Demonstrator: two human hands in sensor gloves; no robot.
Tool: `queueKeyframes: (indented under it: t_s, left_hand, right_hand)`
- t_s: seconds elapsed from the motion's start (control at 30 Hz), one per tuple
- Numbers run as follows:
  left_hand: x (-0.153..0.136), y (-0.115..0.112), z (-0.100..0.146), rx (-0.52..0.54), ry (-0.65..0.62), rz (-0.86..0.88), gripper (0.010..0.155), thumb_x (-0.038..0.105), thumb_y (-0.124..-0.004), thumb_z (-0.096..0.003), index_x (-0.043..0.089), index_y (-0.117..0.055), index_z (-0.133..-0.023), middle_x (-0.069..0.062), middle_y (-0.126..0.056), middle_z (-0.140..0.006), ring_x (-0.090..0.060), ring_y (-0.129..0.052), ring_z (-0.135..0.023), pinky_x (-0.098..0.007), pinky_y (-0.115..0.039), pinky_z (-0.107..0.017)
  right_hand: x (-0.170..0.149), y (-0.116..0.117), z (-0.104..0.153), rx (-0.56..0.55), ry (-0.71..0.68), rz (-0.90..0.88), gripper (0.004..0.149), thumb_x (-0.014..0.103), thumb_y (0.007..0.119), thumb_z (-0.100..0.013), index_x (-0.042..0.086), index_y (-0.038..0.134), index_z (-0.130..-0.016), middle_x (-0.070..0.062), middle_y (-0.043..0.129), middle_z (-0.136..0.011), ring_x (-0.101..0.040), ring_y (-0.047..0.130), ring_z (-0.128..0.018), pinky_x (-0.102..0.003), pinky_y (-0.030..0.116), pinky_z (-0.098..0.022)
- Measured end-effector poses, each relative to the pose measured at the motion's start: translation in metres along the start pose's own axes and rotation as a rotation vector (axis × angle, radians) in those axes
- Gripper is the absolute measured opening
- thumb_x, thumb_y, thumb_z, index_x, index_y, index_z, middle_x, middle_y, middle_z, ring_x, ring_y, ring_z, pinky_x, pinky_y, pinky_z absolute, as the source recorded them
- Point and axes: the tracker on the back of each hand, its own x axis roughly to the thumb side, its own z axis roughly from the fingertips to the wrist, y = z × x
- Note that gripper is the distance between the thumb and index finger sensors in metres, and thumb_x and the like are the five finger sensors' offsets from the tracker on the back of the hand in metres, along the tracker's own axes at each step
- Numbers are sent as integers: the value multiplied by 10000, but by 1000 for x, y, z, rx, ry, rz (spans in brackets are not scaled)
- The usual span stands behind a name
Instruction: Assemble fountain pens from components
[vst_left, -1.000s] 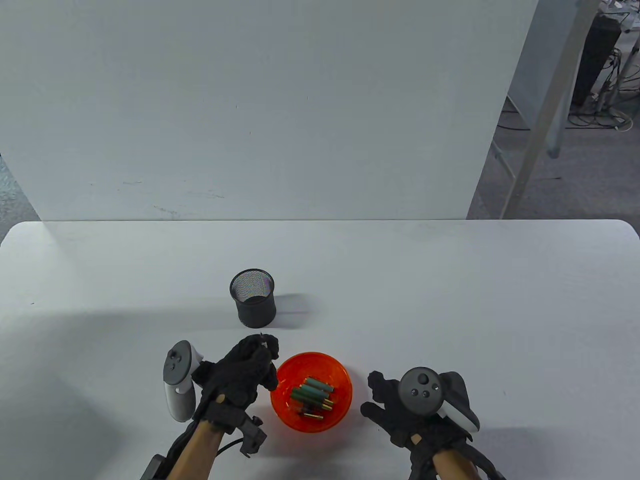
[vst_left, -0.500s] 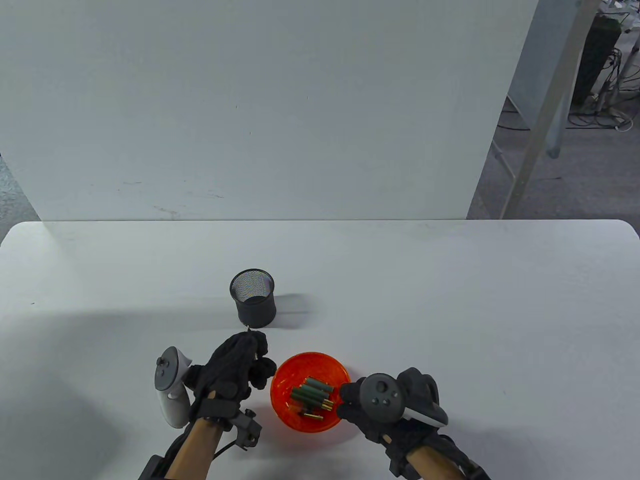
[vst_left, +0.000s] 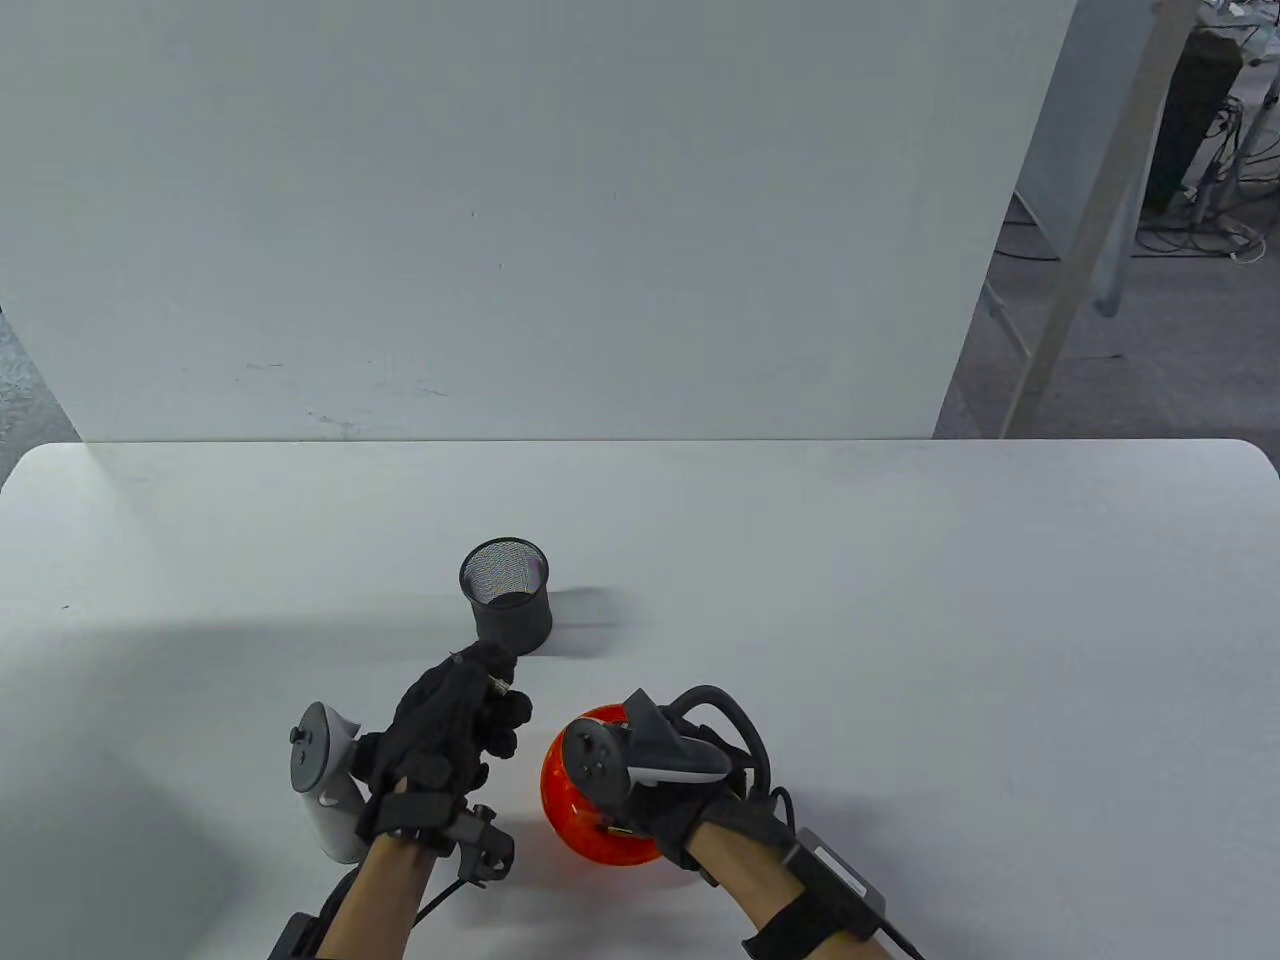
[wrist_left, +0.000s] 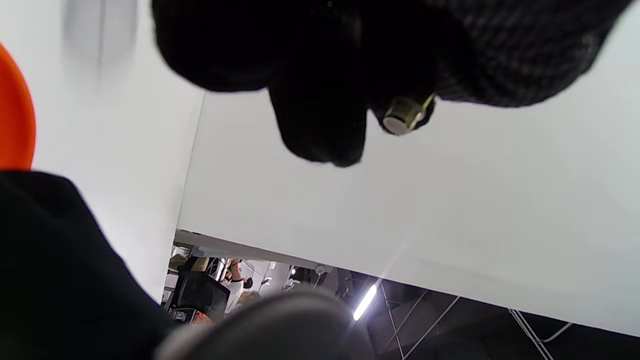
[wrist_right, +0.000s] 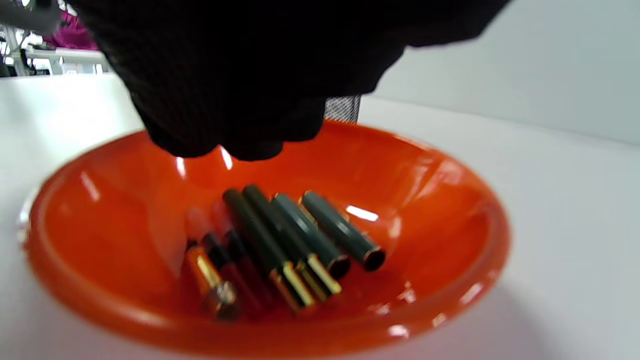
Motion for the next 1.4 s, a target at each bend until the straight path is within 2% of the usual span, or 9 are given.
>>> queueKeyframes:
  t_s: [0.2, 0.43, 1.0, 1.4]
  left_hand:
    - [3, -3, 0, -11, -14, 31, 454, 535, -789, -534, 310, -841, -926, -20, -852, -879, -128, -1051, -575, -319, -895, -330]
    - [4, -5, 1, -32, -20, 34, 458, 538, -778, -541, 310, -831, -935, -18, -846, -881, -125, -1044, -561, -313, -889, -330]
    - [6, -7, 1, -30, -20, 41, 461, 539, -774, -545, 307, -825, -940, -19, -840, -881, -123, -1037, -545, -309, -884, -329]
    - [7, -8, 2, -25, -12, 45, 460, 538, -767, -548, 307, -818, -944, -20, -835, -884, -124, -1033, -552, -311, -882, -342]
  right_hand:
    - [7, 17, -7, 51, -16, 20, 375, 398, 870, -502, 236, 891, -839, -22, 913, -643, -144, 883, -348, -257, 826, -158]
    - [8, 20, -5, 42, -12, 79, 386, 392, 866, -504, 230, 868, -854, -29, 916, -652, -157, 893, -360, -272, 837, -172]
    - [13, 26, -5, 65, 2, 71, 405, 370, 861, -508, 151, 856, -848, -15, 943, -621, -178, 912, -356, -298, 851, -177]
    - [20, 26, -5, 123, 57, 108, 409, 367, 855, -506, 154, 827, -855, -32, 956, -601, -186, 912, -355, -307, 852, -182]
